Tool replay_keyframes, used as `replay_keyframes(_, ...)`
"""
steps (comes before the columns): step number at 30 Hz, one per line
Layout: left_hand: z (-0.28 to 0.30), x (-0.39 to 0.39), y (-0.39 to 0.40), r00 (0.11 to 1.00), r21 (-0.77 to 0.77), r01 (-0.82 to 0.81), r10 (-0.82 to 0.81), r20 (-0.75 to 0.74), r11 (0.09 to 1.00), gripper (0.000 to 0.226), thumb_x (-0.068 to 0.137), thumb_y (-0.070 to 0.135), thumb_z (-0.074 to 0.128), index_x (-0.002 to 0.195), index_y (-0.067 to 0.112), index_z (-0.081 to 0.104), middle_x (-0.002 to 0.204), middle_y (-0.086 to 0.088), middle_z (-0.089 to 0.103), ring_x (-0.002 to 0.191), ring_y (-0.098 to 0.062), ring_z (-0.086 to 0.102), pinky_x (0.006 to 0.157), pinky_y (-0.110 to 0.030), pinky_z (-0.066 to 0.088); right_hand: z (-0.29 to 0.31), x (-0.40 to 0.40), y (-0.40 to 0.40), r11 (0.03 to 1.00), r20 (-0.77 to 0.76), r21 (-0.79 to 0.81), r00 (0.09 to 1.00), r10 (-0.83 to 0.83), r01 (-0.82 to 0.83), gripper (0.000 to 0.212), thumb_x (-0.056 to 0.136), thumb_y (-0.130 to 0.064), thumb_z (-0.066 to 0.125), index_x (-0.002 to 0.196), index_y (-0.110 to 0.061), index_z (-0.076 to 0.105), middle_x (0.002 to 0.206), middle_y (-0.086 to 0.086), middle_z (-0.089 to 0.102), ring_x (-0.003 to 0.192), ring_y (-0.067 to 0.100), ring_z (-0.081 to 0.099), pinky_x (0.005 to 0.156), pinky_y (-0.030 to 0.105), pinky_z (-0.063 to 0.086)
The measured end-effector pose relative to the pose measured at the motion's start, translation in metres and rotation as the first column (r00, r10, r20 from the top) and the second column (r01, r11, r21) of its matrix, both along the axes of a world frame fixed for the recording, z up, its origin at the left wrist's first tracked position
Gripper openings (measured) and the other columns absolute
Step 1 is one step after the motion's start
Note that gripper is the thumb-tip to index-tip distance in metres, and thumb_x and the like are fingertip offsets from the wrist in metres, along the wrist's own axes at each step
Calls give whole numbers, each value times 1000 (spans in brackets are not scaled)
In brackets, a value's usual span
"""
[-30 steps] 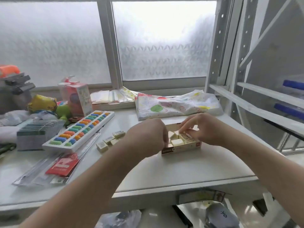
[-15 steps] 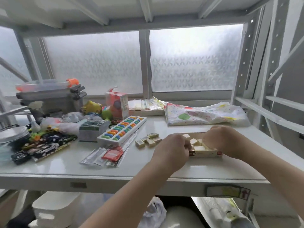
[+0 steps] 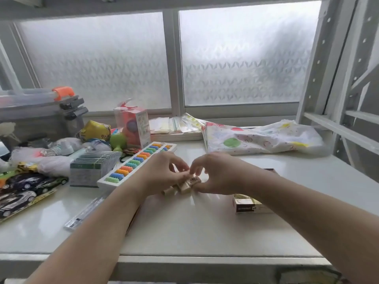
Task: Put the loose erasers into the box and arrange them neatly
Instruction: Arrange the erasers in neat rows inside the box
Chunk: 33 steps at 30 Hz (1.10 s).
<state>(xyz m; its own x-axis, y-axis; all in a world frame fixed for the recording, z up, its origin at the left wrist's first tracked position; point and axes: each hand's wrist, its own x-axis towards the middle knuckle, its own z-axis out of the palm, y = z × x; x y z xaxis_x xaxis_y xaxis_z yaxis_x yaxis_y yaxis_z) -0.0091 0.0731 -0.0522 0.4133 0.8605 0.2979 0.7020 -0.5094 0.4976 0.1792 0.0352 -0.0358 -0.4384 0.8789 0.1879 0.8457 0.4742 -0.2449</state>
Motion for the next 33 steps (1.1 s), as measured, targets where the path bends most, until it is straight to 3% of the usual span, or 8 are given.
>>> replay_keyframes(4,-6,-1,0,999,68,-8,11,-36,998,12,83,30,75,91,23,79,86,7,69,74,-7,64,60,-14,47,-3,1,12,995,-112,-77,992,57,-66,22,80,-23,76,101,-21,75,91,-14,71,81,4,63,69,20,50)
replay_keyframes(8,-2,0,-4,1000,62,-9,9,-5,998,14,84,21,72,97,20,77,87,6,67,76,-7,63,62,-13,46,0,6,13,987,-175,-111,980,97,-118,24,80,-22,80,103,-23,74,86,-10,70,83,18,70,78,36,59)
replay_keyframes(14,4,10,-17,990,-27,47,-43,136,999,27,89,24,70,116,24,70,83,7,67,70,-4,63,65,-17,49,19,63,2,993,-217,-85,974,65,-85,36,86,-35,68,122,-30,70,92,-7,71,82,9,71,84,36,60)
replay_keyframes(18,21,38,-22,980,-76,143,-131,148,987,33,91,16,64,120,31,70,80,7,64,63,5,62,58,-10,46,34,119,-5,983,-453,-172,891,-18,-67,28,85,-7,74,110,-20,75,95,5,77,86,12,76,88,35,61)
replay_keyframes(20,31,60,-20,972,-123,189,-168,164,974,29,89,14,65,113,31,72,84,3,69,69,1,68,61,-16,54,36,143,-5,965,-539,-247,840,-64,-85,27,82,1,76,107,-11,73,101,10,78,93,21,77,94,35,59)
replay_keyframes(23,41,92,-12,951,-209,269,-225,211,940,24,87,11,70,109,22,70,97,-6,72,88,-18,75,87,-41,61,28,168,-3,956,-624,-275,776,-96,-104,27,77,2,78,103,-6,73,102,13,78,101,31,74,96,35,57)
replay_keyframes(28,34,105,0,913,-264,346,-258,317,900,22,81,9,80,99,14,67,98,-11,76,94,-26,76,91,-49,59,24,183,-9,952,-612,-276,788,-66,-135,31,72,-9,82,102,-14,75,105,9,77,103,24,73,93,39,59)
replay_keyframes(33,25,100,-6,895,-226,402,-329,300,887,26,81,21,79,105,26,73,94,-5,74,91,-15,74,88,-30,59,25,182,-10,956,-553,-267,832,-49,-122,35,74,-8,83,107,-16,76,105,3,79,102,21,73,94,38,58)
